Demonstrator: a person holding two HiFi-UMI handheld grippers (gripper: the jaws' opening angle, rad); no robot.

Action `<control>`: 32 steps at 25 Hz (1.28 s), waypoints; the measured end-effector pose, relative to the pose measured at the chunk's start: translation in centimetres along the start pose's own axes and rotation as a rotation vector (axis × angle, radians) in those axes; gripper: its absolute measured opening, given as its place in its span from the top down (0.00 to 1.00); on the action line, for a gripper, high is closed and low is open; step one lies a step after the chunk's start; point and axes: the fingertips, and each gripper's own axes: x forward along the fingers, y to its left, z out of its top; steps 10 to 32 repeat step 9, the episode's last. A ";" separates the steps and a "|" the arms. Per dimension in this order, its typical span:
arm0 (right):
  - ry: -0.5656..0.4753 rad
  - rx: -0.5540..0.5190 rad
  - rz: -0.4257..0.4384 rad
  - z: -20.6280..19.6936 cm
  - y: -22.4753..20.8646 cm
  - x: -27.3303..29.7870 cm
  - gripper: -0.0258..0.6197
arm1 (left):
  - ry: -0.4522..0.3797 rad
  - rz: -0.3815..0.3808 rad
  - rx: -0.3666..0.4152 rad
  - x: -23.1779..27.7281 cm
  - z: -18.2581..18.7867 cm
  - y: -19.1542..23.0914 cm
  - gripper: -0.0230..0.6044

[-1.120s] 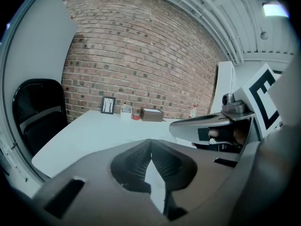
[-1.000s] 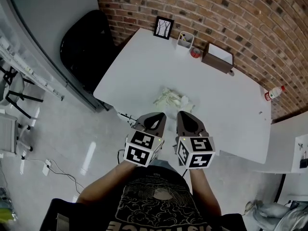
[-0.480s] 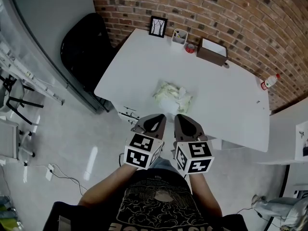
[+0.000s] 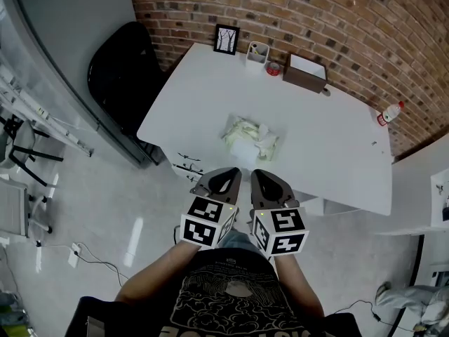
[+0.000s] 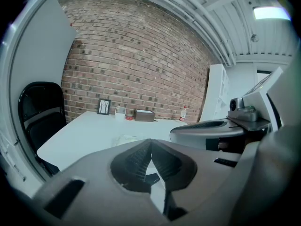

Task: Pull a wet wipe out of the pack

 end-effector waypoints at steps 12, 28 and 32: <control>0.000 0.000 -0.003 -0.1 0.4 0.0 0.93 | -0.002 -0.004 0.006 -0.2 0.0 0.1 0.94; 0.000 0.000 -0.003 -0.1 0.4 0.0 0.93 | -0.002 -0.004 0.006 -0.2 0.0 0.1 0.94; 0.000 0.000 -0.003 -0.1 0.4 0.0 0.93 | -0.002 -0.004 0.006 -0.2 0.0 0.1 0.94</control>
